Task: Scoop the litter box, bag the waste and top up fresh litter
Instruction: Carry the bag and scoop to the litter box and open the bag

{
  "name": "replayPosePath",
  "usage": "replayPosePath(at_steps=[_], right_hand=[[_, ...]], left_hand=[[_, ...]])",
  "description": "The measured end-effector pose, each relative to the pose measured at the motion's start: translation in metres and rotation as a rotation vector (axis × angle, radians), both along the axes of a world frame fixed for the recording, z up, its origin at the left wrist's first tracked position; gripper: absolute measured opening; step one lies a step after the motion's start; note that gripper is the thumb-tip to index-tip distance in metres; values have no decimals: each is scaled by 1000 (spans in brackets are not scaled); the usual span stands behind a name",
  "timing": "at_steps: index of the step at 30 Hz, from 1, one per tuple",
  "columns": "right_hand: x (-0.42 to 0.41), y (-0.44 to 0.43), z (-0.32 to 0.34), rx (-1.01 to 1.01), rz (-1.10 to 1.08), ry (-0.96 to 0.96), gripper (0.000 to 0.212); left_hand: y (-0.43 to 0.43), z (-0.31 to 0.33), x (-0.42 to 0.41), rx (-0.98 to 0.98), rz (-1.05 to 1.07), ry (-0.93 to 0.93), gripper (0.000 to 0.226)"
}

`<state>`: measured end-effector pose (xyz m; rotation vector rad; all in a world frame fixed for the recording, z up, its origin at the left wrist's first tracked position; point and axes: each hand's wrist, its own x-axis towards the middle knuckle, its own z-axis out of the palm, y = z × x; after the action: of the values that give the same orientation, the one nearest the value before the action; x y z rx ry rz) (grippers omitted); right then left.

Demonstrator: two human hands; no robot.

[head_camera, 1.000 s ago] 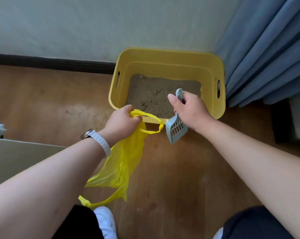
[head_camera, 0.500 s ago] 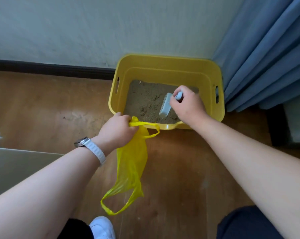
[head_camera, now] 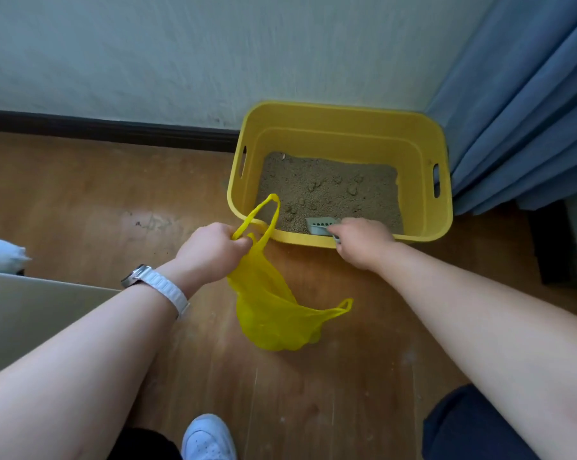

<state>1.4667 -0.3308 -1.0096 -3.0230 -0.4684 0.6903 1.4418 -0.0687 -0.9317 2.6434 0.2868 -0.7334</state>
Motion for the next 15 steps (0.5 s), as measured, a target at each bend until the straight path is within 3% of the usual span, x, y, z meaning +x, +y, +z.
replayPosePath(at_steps=[8, 15], right_hand=[[-11, -1, 3, -107, 106, -22, 42], [-16, -5, 18, -2, 27, 27, 48]], left_hand=[[-13, 15, 8, -221, 84, -72, 27], [-23, 28, 9, -373, 133, -107, 26]])
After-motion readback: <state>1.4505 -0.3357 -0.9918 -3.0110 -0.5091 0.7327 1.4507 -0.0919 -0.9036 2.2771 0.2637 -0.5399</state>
